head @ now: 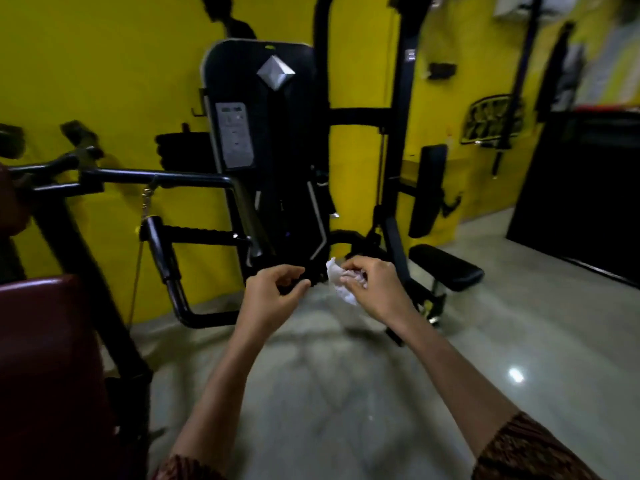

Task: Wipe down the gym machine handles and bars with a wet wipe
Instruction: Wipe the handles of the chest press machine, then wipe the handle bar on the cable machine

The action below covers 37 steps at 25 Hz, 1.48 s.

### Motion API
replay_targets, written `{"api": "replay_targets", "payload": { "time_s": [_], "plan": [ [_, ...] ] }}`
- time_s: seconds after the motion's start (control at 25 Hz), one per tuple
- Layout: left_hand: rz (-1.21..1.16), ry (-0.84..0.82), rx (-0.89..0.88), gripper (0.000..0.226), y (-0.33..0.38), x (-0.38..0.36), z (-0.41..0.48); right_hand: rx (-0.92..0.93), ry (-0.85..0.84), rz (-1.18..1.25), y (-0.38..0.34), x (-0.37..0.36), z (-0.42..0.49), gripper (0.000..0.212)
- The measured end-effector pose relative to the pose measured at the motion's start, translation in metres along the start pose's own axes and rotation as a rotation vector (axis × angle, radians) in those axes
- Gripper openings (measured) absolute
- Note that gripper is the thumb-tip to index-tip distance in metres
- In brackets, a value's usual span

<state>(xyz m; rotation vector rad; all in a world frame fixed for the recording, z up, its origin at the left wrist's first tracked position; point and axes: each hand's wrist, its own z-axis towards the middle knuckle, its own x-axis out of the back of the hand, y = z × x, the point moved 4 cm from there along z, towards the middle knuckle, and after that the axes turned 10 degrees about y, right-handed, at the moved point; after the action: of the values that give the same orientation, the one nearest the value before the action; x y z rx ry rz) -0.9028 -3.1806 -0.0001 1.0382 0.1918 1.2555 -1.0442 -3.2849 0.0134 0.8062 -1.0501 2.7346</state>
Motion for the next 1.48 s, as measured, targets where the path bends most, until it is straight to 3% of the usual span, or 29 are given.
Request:
{"api": "replay_targets", "payload": {
  "time_s": [0.4, 0.8, 1.08, 1.48],
  "plan": [
    [-0.069, -0.357, -0.228, 0.028, 0.148, -0.154, -0.078, -0.170, 0.153, -0.367, 0.101, 0.202, -0.080, 0.017],
    [-0.094, -0.418, -0.208, 0.029, 0.228, -0.278, -0.141, -0.190, 0.140, -0.385, 0.208, 0.320, -0.114, 0.008],
    [0.001, -0.359, -0.103, 0.028, 0.190, -0.312, -0.107, -0.125, 0.096, -0.214, 0.252, 0.281, -0.062, 0.013],
    [0.083, -0.179, -0.025, 0.025, 0.096, -0.373, 0.070, -0.035, -0.004, -0.071, 0.335, 0.146, 0.123, 0.015]
  ]
}}
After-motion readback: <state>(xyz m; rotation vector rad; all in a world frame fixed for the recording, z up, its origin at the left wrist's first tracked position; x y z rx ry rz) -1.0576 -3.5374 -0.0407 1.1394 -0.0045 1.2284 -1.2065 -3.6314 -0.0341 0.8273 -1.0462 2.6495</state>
